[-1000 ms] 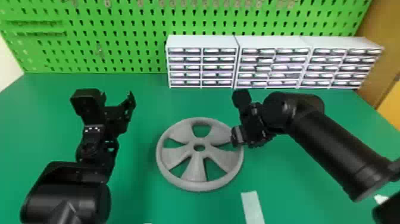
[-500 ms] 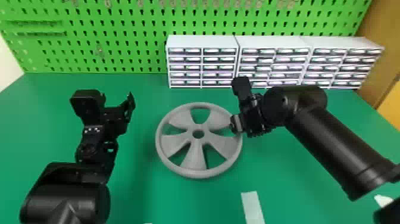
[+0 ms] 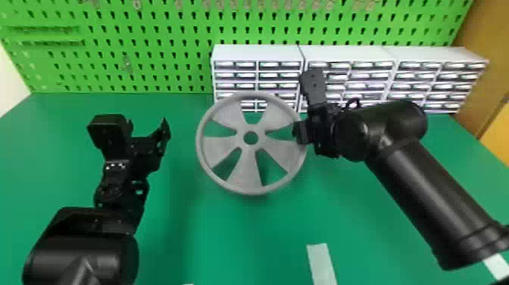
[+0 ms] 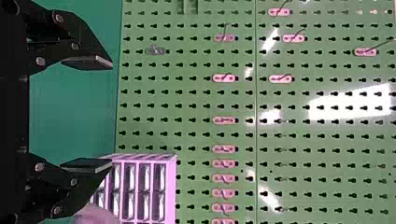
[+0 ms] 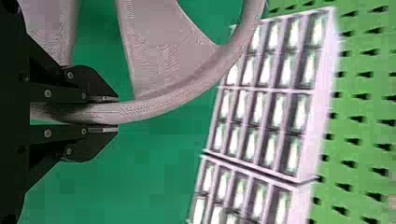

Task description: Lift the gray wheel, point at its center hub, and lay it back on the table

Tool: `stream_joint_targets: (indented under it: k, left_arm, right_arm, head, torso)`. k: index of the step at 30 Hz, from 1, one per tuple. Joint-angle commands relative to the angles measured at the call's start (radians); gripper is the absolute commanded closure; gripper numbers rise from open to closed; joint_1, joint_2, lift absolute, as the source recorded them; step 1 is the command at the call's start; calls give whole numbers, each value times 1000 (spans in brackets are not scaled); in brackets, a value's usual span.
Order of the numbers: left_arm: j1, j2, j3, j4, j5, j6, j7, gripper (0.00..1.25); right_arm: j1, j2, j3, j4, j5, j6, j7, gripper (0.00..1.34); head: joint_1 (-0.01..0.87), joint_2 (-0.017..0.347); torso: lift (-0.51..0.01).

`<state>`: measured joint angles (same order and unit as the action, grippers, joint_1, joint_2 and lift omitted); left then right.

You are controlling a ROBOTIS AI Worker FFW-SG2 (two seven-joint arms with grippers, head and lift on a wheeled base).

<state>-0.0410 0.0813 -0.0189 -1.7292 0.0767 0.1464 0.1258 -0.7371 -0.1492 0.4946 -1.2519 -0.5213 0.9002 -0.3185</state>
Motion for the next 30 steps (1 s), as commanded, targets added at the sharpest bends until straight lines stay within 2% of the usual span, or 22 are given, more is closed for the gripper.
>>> stream_joint_targets:
  k: [1,13,30]
  left_arm:
    - [0,0,0,-1,0,2,0,504]
    - [1,0,-1,-3,0,7,0,504]
    - [3,0,-4,-3,2,8,0,504]
  right_arm:
    - [38,0,-39,-52,44,-70,15,1185]
    - [120,-3,-71,-149,139,-293,36,1185]
    - [194,-3,-60,-169,251,-598,38,1185]
  head:
    - [692,48]
    - [692,48]
    - [692,48]
  torso:
    - [-96]
    - [-96]
    - [-96]
